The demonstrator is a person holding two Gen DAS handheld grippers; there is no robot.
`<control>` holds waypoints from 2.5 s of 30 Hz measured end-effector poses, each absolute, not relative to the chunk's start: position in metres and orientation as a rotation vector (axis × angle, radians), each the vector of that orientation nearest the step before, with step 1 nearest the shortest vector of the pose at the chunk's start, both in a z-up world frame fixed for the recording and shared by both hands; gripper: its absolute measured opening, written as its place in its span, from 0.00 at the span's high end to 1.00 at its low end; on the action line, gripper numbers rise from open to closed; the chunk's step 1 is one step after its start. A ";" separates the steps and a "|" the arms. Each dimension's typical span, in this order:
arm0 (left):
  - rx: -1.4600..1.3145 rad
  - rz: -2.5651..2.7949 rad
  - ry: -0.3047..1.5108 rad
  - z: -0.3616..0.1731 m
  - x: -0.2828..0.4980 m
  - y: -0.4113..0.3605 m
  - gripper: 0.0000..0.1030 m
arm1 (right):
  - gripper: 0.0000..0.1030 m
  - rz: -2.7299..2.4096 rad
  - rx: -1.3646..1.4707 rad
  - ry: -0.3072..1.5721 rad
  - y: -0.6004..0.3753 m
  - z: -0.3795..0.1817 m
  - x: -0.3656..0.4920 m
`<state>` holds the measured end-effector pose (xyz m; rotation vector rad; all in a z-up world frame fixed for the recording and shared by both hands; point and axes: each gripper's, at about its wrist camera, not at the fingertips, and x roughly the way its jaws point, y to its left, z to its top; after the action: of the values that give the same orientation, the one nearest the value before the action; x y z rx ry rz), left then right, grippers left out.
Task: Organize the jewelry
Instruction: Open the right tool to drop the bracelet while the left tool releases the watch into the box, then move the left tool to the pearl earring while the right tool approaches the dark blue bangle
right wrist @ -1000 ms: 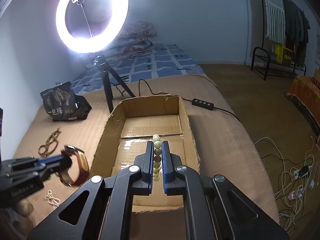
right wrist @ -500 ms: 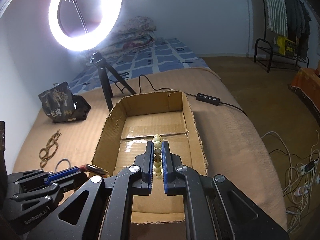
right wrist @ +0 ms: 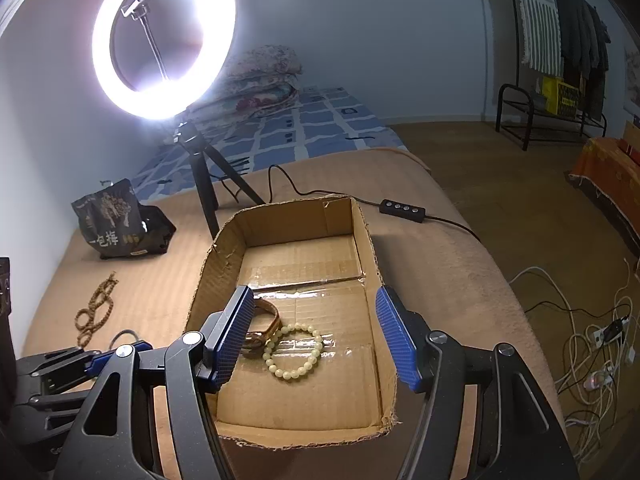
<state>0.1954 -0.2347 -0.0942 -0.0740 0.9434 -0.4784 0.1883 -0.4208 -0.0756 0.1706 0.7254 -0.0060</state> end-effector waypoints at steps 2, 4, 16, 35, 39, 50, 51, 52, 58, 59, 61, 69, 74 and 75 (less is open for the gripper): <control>-0.070 -0.478 0.938 -0.091 0.193 -0.233 0.73 | 0.39 -0.008 0.162 0.721 -0.419 -0.073 0.187; -0.066 -0.474 0.930 -0.088 0.191 -0.230 0.73 | 0.39 -0.010 0.158 0.718 -0.417 -0.070 0.185; -0.076 -0.431 0.912 -0.075 0.181 -0.189 0.73 | 0.37 -0.009 0.128 0.698 -0.399 -0.055 0.174; -0.101 -0.284 0.929 -0.080 0.177 -0.069 0.72 | 0.24 0.083 0.143 0.724 -0.353 -0.057 0.156; -0.118 -0.250 0.933 -0.082 0.175 -0.042 0.72 | 0.24 0.108 0.132 0.728 -0.338 -0.058 0.153; -0.159 -0.190 0.969 -0.101 0.168 0.009 0.72 | 0.24 0.228 0.076 0.773 -0.280 -0.073 0.155; -0.162 -0.190 0.974 -0.103 0.168 0.011 0.72 | 0.24 0.240 0.069 0.780 -0.273 -0.075 0.157; -0.166 -0.190 0.978 -0.106 0.169 0.013 0.72 | 0.24 0.246 0.066 0.784 -0.268 -0.076 0.158; -0.171 -0.210 0.994 -0.114 0.171 0.017 0.72 | 0.24 0.281 0.057 0.837 -0.241 -0.093 0.176; -0.173 -0.214 0.995 -0.115 0.172 0.018 0.72 | 0.24 0.283 0.056 0.847 -0.236 -0.097 0.180; -0.180 -0.219 0.999 -0.117 0.174 0.019 0.72 | 0.24 0.286 0.053 0.865 -0.229 -0.103 0.186; -0.184 -0.224 1.030 -0.132 0.183 0.024 0.72 | 0.24 0.298 0.019 0.915 -0.211 -0.123 0.206; -0.204 -0.233 1.036 -0.136 0.193 0.024 0.72 | 0.24 0.310 0.033 0.938 -0.210 -0.130 0.213; -0.204 -0.243 1.038 -0.137 0.195 0.022 0.72 | 0.24 0.310 0.032 0.944 -0.209 -0.132 0.215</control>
<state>0.1947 0.0217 -0.1367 -0.2036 1.0377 -0.2428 0.2148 -0.2091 -0.1317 0.0316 0.9445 0.3104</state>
